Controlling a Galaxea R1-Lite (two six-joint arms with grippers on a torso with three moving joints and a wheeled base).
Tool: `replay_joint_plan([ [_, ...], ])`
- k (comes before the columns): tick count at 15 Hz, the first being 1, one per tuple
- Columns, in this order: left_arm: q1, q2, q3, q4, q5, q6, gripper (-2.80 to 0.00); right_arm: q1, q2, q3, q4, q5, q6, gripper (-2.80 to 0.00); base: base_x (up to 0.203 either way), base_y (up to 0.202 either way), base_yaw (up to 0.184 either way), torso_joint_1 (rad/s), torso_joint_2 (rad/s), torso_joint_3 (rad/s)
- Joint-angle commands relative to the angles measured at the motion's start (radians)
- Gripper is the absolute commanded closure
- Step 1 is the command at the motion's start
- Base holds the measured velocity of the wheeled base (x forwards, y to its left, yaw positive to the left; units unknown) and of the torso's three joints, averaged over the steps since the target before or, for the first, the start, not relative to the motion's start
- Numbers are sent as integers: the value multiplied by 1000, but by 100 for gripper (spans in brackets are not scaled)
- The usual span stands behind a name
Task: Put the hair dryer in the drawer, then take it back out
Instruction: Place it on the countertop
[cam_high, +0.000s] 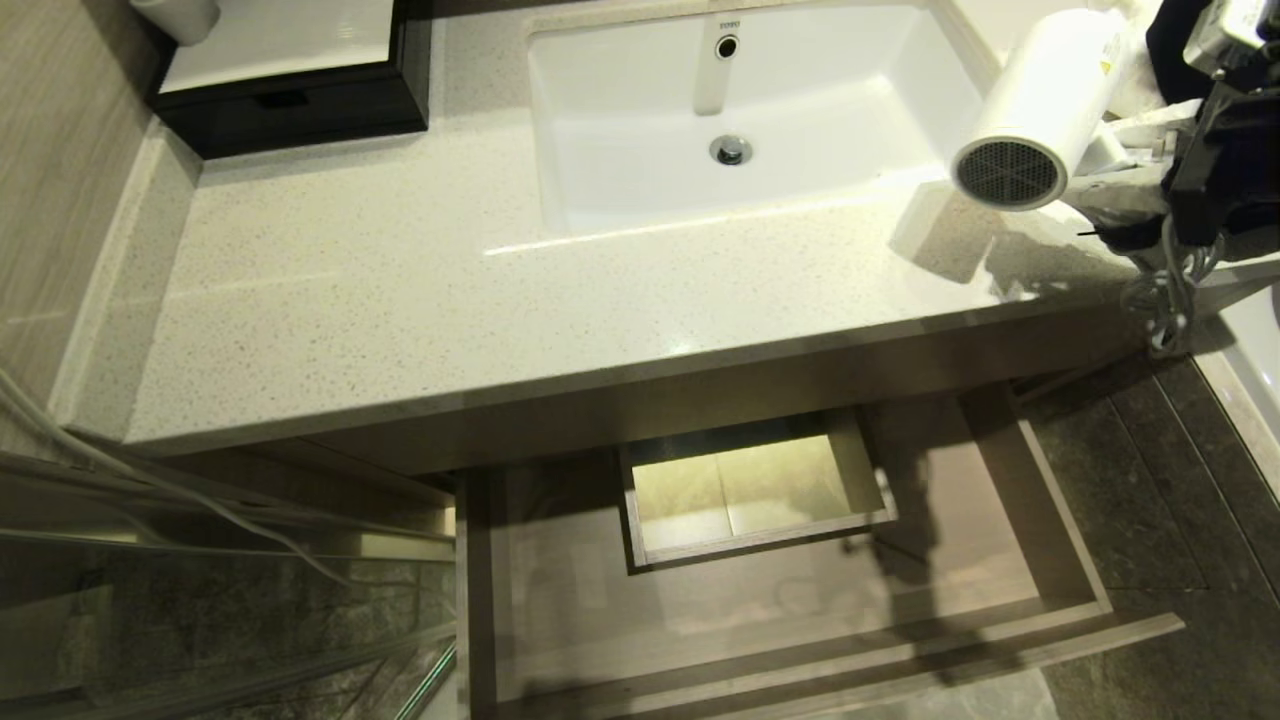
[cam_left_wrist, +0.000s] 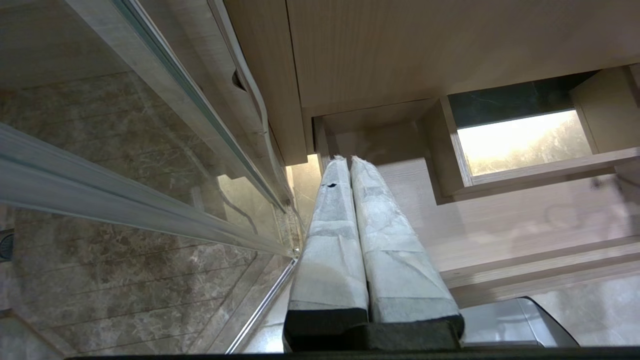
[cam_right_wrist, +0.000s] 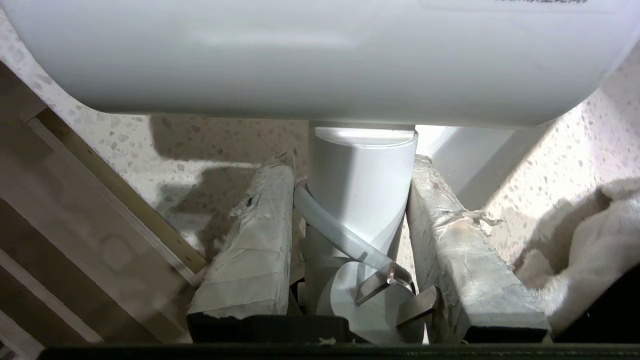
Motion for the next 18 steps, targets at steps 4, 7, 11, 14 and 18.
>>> replay_joint_plan([
  [4, 0, 0, 0, 0, -1, 0, 0, 77, 74, -40, 2, 64, -97, 0, 0, 0, 0, 0, 0, 0],
  [7, 0, 0, 0, 0, 1, 0, 0, 117, 97, -38, 5, 89, -130, 0, 0, 0, 0, 0, 0, 0],
  [11, 0, 0, 0, 0, -1, 0, 0, 154, 124, -41, 4, 160, -185, 0, 0, 0, 0, 0, 0, 0],
  [14, 0, 0, 2, 0, -1, 0, 0, 176, 129, -34, 9, 216, -201, 0, 0, 0, 0, 0, 0, 0],
  [18, 0, 0, 2, 0, 1, 0, 0, 195, 137, -30, 13, 305, -252, 0, 0, 0, 0, 0, 0, 0],
])
